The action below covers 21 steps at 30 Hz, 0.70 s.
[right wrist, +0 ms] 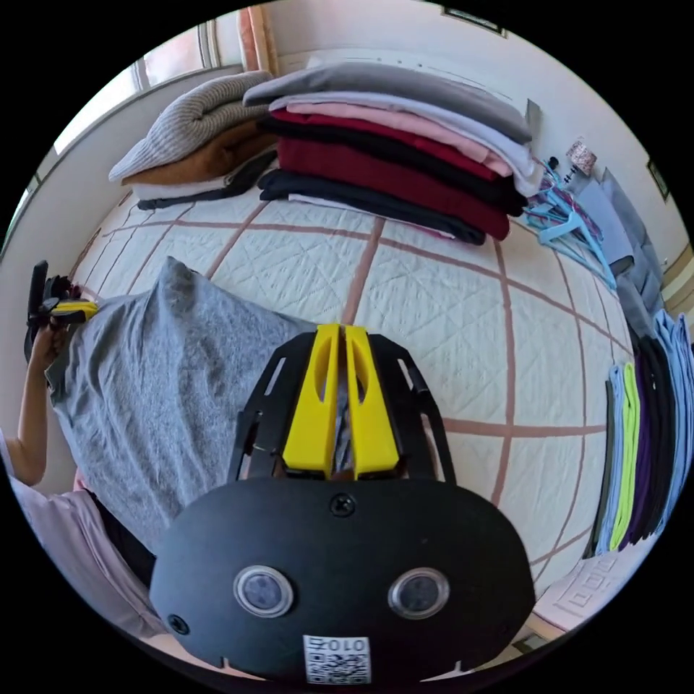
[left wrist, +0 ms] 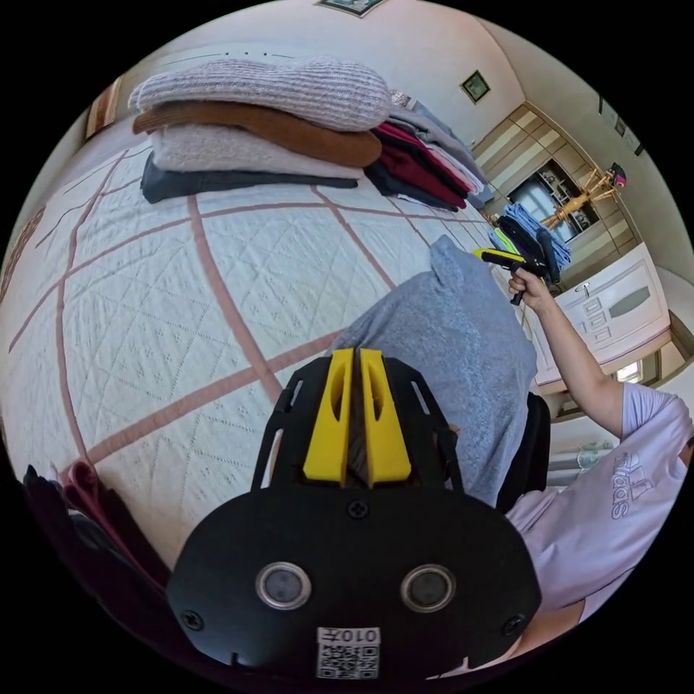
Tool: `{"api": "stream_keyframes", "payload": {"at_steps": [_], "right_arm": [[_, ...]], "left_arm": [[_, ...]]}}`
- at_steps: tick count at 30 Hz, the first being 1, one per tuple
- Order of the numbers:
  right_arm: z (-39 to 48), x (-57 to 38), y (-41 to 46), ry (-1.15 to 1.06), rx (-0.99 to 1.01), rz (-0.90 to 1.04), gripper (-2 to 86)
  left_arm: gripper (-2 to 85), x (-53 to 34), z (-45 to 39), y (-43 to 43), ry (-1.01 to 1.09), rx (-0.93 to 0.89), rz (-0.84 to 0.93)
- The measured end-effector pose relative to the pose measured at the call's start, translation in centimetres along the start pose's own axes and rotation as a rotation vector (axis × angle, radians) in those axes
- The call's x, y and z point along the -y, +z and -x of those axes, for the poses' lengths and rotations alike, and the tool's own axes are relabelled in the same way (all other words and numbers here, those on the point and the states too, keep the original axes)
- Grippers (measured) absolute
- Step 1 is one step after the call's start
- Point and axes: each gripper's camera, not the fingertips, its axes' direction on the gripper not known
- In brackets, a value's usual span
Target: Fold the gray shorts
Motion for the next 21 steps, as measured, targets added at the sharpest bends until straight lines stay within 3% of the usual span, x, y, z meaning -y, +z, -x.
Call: {"api": "stream_keyframes", "payload": {"at_steps": [4,13,17,21], "right_arm": [[-2.5,-0.8,-0.4,0.061,0.037,0.025,1.8],[-1.2,-0.8,-0.2,0.091,-0.075,0.047,2.8],[-2.3,-4.7,-6.5,0.146,-0.074,-0.133,3.7],[-3.2,-9.8,-9.1,0.143,-0.078,-0.103,4.3]], "left_arm": [[0.2,-0.5,-0.1,-0.4,-0.011,0.002,-0.001],[2.0,-2.7,-0.4,-2.6,-0.074,-0.031,-0.068],[4.5,-4.9,-3.1,-6.8,-0.040,0.032,-0.131],[5.9,-7.4,-7.1,-9.7,0.061,0.008,-0.144]]}}
